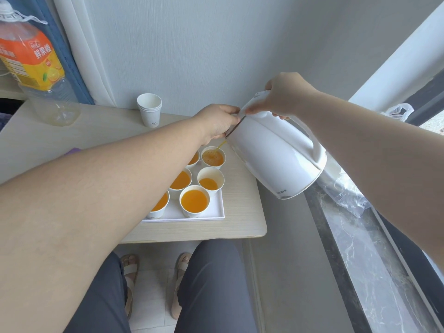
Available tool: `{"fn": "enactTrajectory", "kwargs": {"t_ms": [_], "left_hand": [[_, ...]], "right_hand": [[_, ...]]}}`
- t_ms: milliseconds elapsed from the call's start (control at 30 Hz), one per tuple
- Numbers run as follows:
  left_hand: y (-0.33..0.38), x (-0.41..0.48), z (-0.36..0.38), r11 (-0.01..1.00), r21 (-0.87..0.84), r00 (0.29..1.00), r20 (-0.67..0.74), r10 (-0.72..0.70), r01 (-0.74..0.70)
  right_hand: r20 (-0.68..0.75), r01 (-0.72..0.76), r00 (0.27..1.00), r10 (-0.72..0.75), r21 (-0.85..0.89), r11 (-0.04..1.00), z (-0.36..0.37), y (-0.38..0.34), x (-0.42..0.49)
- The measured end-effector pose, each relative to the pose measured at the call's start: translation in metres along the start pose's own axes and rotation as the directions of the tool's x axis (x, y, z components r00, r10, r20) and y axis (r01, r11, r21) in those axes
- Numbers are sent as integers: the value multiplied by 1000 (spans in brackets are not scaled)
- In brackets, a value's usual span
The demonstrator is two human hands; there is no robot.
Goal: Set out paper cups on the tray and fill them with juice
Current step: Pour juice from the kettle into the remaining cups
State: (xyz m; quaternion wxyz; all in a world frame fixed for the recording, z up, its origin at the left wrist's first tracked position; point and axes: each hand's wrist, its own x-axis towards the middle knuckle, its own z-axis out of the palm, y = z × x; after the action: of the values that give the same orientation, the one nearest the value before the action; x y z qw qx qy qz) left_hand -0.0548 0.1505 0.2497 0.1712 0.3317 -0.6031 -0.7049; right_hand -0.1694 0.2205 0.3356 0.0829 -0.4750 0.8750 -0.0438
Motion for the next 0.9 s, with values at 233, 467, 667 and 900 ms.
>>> {"fn": "enactTrajectory", "kwargs": {"t_ms": [233,467,667,900], "left_hand": [[-12,2,-2,990,142,998,-55,14,-6],[-13,0,-9,954,298,995,-69,67,-43],[-9,-12,-12,872,479,989,-50,140,-99],[-18,-31,-9,875,472,991,-31,134,-103]], "right_hand": [[-16,2,1000,0,162,987,20,16,-1],[-22,29,999,-23,315,948,34,32,-10],[-43,46,999,-31,420,906,35,34,-22],[-11,38,999,-36,390,920,34,30,-45]]}}
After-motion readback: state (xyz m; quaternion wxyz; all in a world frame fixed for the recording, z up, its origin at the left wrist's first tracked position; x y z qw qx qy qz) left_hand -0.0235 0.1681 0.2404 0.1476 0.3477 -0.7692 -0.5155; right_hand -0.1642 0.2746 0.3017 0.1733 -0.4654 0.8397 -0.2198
